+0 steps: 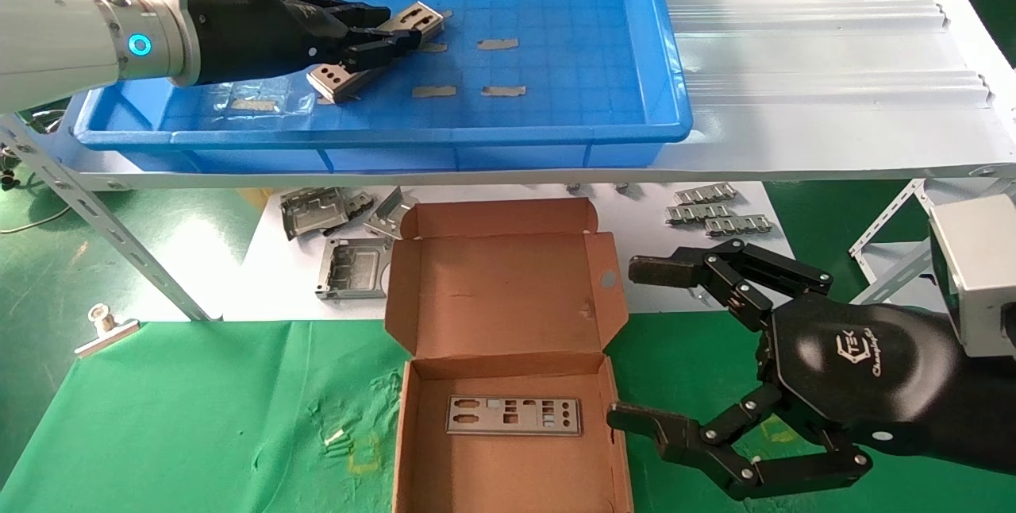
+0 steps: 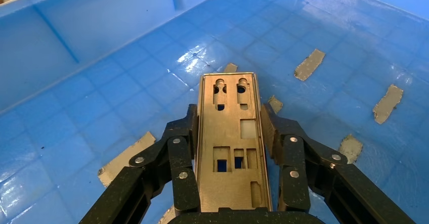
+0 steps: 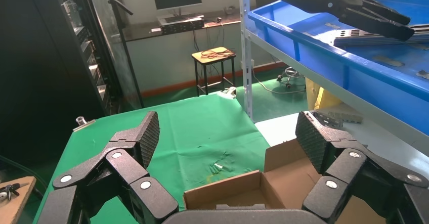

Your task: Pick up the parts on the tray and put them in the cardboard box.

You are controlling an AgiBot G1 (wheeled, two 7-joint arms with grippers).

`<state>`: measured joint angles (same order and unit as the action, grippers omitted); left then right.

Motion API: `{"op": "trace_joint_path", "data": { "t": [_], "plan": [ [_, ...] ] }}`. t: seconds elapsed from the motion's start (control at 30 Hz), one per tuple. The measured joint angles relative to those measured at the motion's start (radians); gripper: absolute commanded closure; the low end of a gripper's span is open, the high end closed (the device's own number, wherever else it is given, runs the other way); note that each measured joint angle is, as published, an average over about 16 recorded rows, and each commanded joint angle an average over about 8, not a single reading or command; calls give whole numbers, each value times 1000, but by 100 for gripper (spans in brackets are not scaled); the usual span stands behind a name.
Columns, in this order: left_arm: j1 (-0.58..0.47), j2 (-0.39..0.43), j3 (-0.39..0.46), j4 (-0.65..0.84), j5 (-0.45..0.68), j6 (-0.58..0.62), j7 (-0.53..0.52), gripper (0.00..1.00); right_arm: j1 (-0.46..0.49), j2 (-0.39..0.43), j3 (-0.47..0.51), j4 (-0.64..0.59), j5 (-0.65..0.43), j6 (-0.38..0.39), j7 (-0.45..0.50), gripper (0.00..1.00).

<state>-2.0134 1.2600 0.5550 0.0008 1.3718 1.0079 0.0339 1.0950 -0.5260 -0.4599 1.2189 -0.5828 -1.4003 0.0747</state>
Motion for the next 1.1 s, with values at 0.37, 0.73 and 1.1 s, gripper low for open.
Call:
{"op": "trace_joint_path", "data": {
  "t": [0.37,0.73,1.1],
  "plan": [
    [0,-3,-1,-6,-1,-8,15,54,0,0,0,0,0,0,0,0],
    [3,1,-1,-5,-1,-24,24,0,0,0,0,0,0,0,0,0],
    [3,4,-4,-2,-5,-25,21,37,0,0,0,0,0,0,0,0]
  ]
}}
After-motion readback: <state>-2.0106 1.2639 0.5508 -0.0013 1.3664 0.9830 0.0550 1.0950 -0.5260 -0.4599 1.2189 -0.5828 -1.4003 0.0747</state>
